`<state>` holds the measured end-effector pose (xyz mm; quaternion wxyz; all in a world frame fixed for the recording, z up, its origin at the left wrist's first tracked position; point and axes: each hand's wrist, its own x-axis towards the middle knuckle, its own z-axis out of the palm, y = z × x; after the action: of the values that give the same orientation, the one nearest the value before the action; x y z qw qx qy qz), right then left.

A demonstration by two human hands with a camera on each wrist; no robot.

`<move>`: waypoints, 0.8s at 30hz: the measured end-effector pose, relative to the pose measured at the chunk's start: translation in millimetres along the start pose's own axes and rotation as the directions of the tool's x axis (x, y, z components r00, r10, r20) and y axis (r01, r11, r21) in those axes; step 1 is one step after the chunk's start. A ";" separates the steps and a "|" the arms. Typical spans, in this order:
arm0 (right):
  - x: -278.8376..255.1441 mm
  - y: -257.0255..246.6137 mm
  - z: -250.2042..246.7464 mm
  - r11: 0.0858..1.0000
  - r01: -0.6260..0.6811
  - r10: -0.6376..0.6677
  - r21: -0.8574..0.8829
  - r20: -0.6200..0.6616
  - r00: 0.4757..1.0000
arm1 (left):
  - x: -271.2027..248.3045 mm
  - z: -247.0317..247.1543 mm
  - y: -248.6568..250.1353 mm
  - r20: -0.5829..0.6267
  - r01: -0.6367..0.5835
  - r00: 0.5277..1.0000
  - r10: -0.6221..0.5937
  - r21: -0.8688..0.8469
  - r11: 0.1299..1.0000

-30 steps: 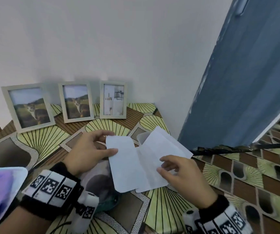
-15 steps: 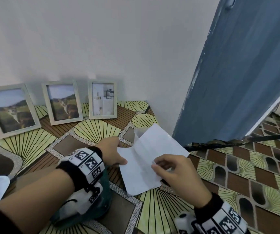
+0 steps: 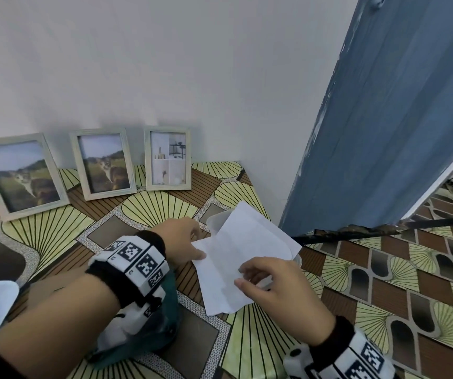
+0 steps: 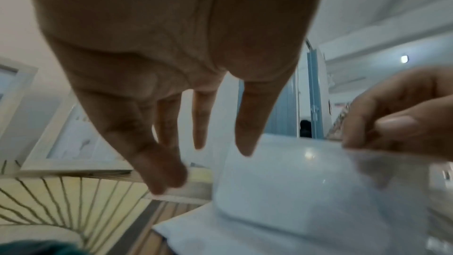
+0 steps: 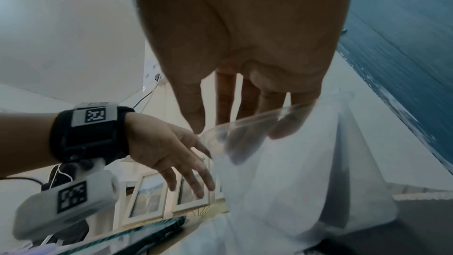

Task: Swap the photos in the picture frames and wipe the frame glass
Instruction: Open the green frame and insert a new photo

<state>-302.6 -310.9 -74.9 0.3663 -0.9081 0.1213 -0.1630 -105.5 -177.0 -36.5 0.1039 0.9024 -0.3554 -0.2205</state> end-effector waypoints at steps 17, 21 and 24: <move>58.0 13.2 -65.0 0.949 -0.105 0.081 -0.297 -0.092 0.992 | -4.6 40.8 13.6 -0.283 -0.235 0.955 0.087 -0.546 0.804; 62.7 17.7 -57.4 0.940 -0.112 0.079 -0.323 -0.116 0.990 | -2.7 43.9 9.2 -0.271 -0.230 0.959 0.080 -0.586 0.777; 65.2 20.3 -53.2 0.922 -0.128 0.082 -0.365 -0.139 0.987 | -2.6 44.8 8.5 -0.274 -0.231 0.959 0.077 -0.591 0.772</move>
<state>-265.3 -380.5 -39.6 0.1872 -0.9417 0.2207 -0.1716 -133.4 -182.8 -72.3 0.4521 0.8054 -0.3221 -0.2075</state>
